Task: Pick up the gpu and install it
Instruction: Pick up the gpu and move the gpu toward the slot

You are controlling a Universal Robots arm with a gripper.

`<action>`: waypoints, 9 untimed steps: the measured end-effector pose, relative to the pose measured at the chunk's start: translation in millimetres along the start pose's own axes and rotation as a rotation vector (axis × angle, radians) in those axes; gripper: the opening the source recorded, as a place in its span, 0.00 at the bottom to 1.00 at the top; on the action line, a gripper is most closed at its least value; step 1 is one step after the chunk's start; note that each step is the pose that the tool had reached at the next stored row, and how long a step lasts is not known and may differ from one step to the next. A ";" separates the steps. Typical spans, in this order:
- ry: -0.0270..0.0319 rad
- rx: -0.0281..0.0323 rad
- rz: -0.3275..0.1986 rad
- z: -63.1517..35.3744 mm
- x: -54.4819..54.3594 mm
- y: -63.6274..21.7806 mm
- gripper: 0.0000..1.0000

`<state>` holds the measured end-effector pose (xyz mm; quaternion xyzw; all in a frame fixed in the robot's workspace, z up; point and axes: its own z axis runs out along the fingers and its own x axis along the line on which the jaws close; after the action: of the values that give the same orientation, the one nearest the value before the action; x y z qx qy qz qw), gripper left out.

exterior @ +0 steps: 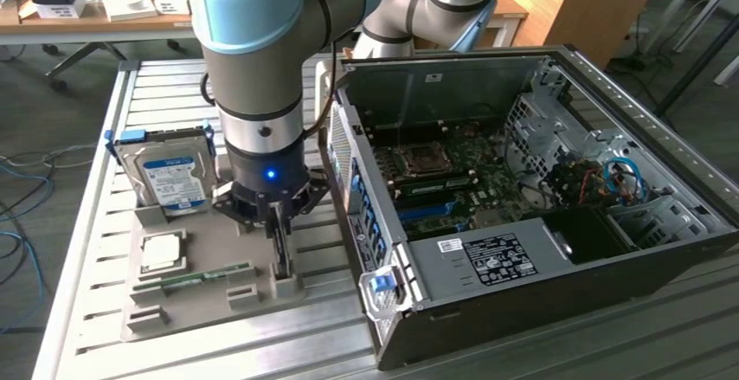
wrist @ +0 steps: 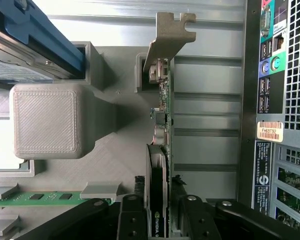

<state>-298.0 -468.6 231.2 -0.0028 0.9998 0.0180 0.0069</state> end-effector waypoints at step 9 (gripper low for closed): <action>0.0000 0.0001 0.000 0.0 0.0 0.0 0.26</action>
<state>-298.0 -468.6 231.3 -0.0028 0.9998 0.0179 0.0069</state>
